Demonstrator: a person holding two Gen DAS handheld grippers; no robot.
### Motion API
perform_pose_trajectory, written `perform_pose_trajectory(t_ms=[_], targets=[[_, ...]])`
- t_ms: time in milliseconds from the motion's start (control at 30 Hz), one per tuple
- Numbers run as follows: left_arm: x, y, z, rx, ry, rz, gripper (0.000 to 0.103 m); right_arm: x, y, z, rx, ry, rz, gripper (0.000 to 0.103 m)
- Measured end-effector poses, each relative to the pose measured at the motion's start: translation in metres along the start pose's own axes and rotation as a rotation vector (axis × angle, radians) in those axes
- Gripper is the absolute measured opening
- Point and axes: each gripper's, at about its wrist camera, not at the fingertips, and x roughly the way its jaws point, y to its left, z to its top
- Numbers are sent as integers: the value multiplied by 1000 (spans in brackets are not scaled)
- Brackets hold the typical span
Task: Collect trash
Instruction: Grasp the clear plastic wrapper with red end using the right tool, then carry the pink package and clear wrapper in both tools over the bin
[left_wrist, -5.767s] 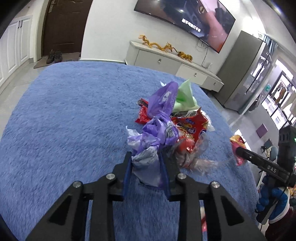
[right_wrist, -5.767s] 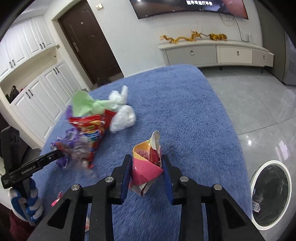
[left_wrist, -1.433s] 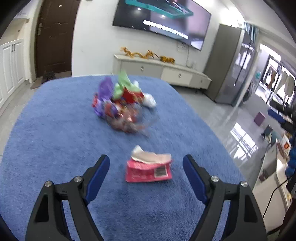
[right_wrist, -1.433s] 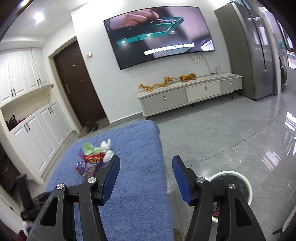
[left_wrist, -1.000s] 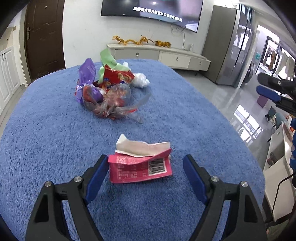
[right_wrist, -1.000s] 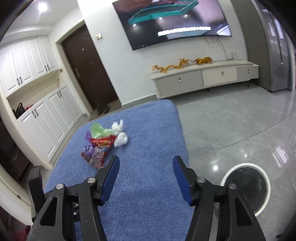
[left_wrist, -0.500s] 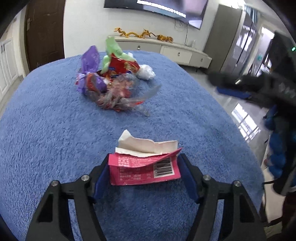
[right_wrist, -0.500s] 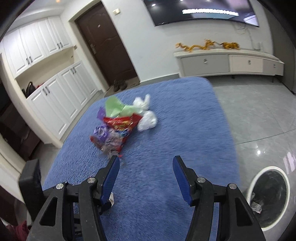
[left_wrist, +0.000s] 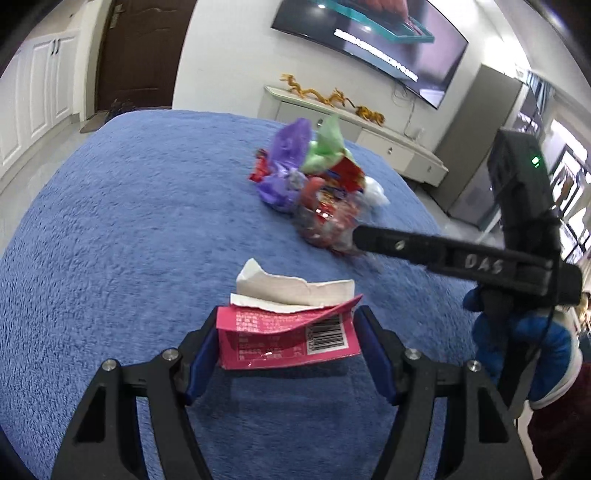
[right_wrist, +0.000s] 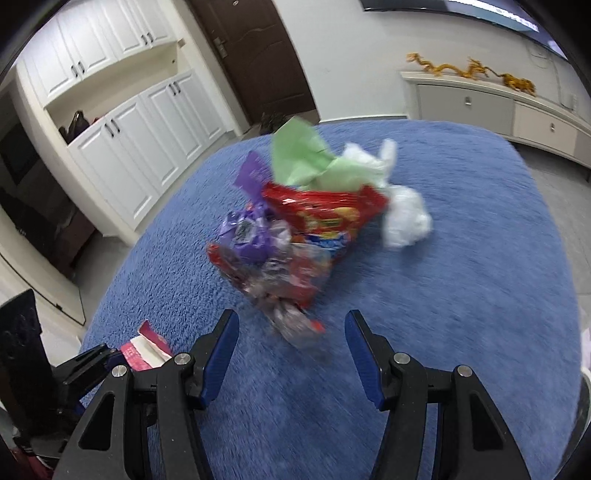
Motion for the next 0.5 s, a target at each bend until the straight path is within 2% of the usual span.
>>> perform_pose_trajectory(t_ms=[33,133,200,300,500], targets=[[0,4,0,-20,0,-13,68,6,2,1,-5,8,-2,55],[1,15,0,-66,1,-40,68,18,5,0,-18,34,-16,42],[0,18,-1,-82,-4,-49,68,19,7,-1,-36,34,-28,26],[-5,19,-2,-81,-13,-49,68,15,9,-4,-48,25,-25,14],[-17,14,-5,-54,-35,-15,68,-7,14,-14,-76,-3,-17,11]])
